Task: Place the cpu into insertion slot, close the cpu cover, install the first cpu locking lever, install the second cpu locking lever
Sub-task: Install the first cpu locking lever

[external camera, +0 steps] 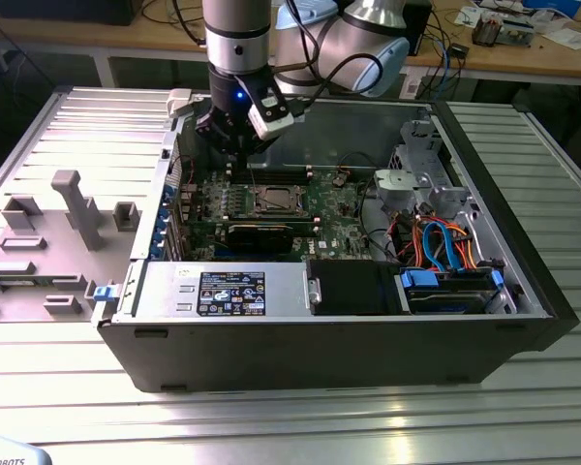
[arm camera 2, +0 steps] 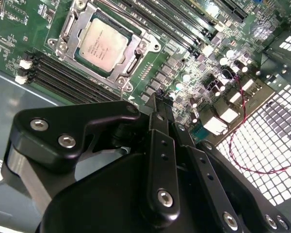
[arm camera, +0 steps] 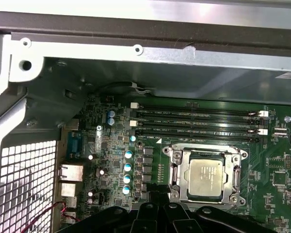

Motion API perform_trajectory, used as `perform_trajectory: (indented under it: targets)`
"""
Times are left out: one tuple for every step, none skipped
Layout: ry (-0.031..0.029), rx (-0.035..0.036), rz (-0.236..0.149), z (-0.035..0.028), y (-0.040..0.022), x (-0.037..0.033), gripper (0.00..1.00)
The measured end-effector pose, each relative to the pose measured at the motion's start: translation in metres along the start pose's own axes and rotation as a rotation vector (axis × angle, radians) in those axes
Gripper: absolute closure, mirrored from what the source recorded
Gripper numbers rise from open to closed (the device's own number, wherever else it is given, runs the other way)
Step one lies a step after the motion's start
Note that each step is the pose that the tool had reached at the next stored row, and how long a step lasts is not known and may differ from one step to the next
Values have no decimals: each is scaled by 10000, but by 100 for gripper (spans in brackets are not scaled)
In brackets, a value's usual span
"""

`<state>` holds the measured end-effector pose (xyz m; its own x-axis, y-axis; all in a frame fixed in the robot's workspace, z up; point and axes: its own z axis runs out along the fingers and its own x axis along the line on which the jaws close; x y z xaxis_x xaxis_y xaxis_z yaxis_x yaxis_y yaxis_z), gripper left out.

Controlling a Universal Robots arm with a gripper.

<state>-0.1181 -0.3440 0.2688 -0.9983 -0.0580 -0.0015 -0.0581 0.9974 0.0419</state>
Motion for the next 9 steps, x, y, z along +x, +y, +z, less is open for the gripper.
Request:
perform_trajectory:
  targets:
    - [0, 0, 0, 0, 0, 0, 89]
    - [0, 0, 0, 0, 0, 0, 89]
    - [0, 0, 0, 0, 0, 0, 89]
    - [-1, 0, 0, 0, 0, 0, 89]
    - [-1, 0, 0, 0, 0, 0, 89]
    - [-2, 0, 0, 0, 0, 0, 89]
    - [-2, 1, 0, 0, 0, 0, 89]
    - [-2, 0, 0, 0, 0, 0, 89]
    - [-3, 1, 0, 0, 0, 0, 89]
